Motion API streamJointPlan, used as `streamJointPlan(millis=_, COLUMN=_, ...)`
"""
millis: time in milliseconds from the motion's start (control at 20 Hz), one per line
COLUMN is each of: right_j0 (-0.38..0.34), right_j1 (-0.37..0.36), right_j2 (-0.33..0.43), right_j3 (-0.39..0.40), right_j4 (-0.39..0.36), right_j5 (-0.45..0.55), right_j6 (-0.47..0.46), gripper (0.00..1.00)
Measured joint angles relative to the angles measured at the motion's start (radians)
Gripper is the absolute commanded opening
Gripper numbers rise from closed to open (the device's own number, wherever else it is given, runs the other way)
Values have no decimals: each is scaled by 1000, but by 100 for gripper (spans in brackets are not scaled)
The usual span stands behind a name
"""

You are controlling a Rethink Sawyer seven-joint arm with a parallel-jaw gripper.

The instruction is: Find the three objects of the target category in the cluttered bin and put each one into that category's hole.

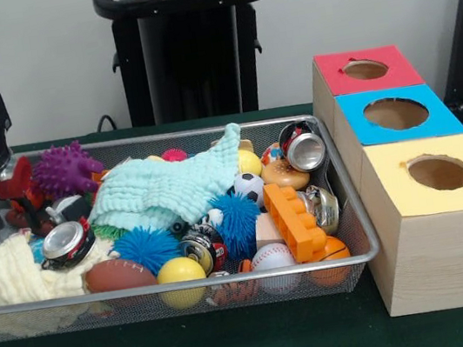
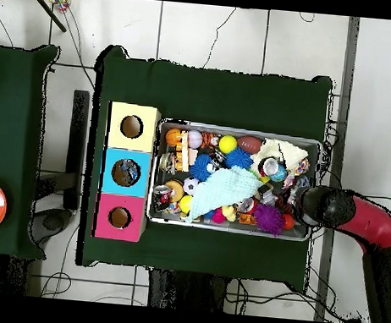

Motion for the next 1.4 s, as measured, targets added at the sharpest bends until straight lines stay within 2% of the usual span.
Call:
streamJointPlan(millis=900, right_j0=-12, right_j1=30, right_j2=8, right_j3=-6, right_j4=0, right_j5=1, right_j6=0, gripper=100)
streamJointPlan(millis=1400, right_j0=3, right_j1=-14, right_j2=8, right_j3=-5, right_j4=13, right_j5=53, right_j6=0, gripper=100)
